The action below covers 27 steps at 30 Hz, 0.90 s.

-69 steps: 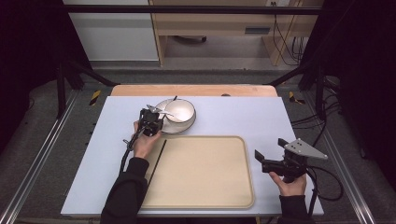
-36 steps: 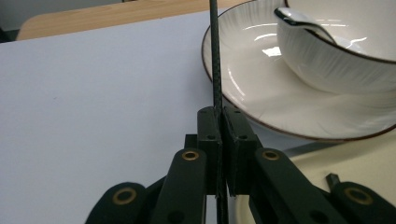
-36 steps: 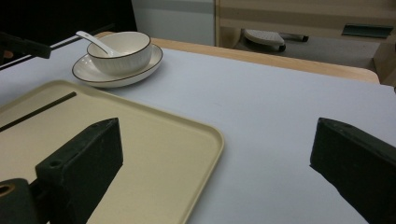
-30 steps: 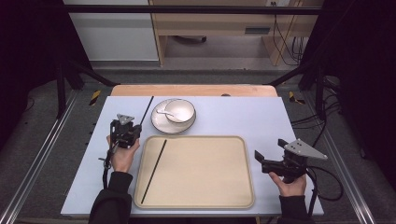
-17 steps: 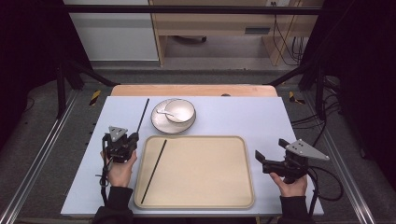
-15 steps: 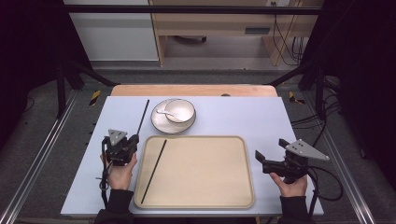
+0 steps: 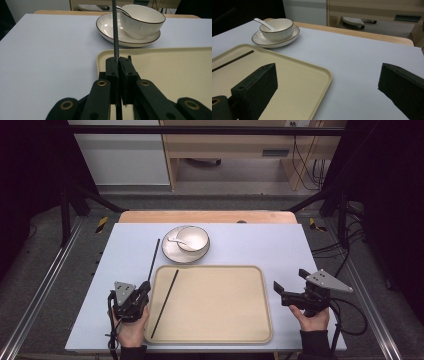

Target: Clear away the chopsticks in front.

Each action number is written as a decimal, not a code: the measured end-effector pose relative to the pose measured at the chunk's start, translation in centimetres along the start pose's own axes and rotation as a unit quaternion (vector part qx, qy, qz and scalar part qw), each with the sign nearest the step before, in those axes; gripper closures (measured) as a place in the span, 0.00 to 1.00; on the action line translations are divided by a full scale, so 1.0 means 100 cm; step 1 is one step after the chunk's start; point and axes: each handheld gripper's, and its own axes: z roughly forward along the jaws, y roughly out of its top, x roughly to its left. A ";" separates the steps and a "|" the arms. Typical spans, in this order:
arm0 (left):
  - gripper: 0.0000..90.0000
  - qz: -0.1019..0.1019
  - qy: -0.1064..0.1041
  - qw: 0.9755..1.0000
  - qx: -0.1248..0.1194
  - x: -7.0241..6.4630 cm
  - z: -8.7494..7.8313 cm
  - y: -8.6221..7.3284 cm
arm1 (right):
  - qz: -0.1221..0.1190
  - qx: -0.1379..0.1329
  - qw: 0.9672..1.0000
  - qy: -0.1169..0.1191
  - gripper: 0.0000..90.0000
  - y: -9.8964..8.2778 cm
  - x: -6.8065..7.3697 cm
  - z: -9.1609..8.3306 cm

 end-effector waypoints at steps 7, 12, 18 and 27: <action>0.95 -0.013 -0.017 1.000 -0.009 -0.013 -0.014 -0.010 | -0.003 -0.001 1.000 -0.001 0.03 0.000 0.001 0.000; 0.95 -0.005 -0.027 1.000 -0.006 -0.028 -0.015 -0.018 | -0.003 -0.001 1.000 0.000 0.03 0.001 0.002 -0.001; 0.95 -0.001 -0.034 0.999 0.000 -0.040 -0.014 -0.027 | -0.003 -0.002 1.000 0.000 0.03 0.001 0.002 -0.001; 0.95 0.000 -0.040 0.999 0.026 -0.048 -0.004 -0.041 | -0.004 0.002 1.000 0.001 0.03 0.000 0.004 0.001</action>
